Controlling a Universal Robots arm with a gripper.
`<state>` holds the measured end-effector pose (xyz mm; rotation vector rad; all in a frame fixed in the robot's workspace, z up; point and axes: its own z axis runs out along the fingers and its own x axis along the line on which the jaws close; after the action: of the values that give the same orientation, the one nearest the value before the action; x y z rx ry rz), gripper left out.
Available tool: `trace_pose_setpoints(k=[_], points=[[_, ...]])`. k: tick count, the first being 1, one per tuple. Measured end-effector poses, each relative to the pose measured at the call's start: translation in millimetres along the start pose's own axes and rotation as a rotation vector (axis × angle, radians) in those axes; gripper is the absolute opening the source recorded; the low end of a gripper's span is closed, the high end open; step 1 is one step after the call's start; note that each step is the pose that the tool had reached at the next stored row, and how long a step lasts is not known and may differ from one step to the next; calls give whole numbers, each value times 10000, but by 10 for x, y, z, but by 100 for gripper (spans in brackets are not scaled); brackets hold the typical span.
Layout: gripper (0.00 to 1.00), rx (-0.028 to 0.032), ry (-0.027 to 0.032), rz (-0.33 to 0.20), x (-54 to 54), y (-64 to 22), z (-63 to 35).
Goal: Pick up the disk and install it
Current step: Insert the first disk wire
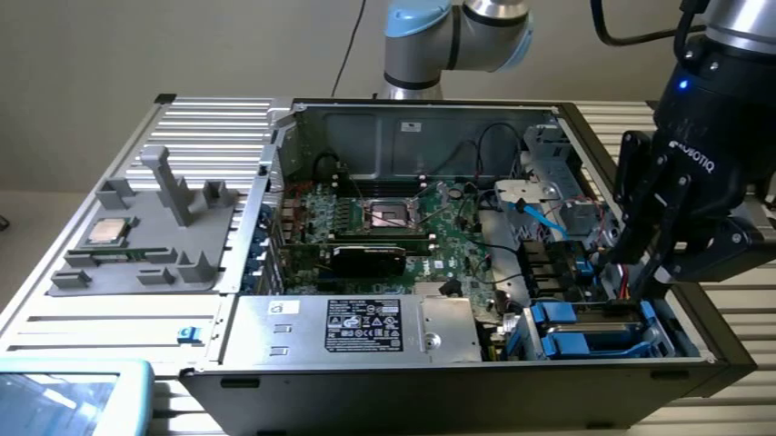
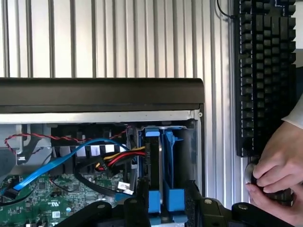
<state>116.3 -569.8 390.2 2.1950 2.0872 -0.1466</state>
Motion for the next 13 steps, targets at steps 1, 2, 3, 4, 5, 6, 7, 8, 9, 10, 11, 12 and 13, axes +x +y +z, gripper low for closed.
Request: trace_pose_setpoints(k=[1,2,3,4,5,6,7,8,9,10,11,12,13], points=[[43,-30,-12,98,0,0,4],[43,-64,-25,199,1,0,9],[43,-95,-39,296,2,0,13],[43,-127,-54,393,2,0,17],[43,-154,-70,492,2,0,20],[43,-160,-83,583,3,1,20],[43,-159,-86,600,3,1,19],[43,-159,-86,601,3,0,20],[43,-159,-86,601,3,0,20],[43,-158,-85,611,2,-5,20],[43,-157,-86,651,2,-11,20],[43,-157,-86,692,2,-15,20],[43,-161,-87,734,2,-19,20]])
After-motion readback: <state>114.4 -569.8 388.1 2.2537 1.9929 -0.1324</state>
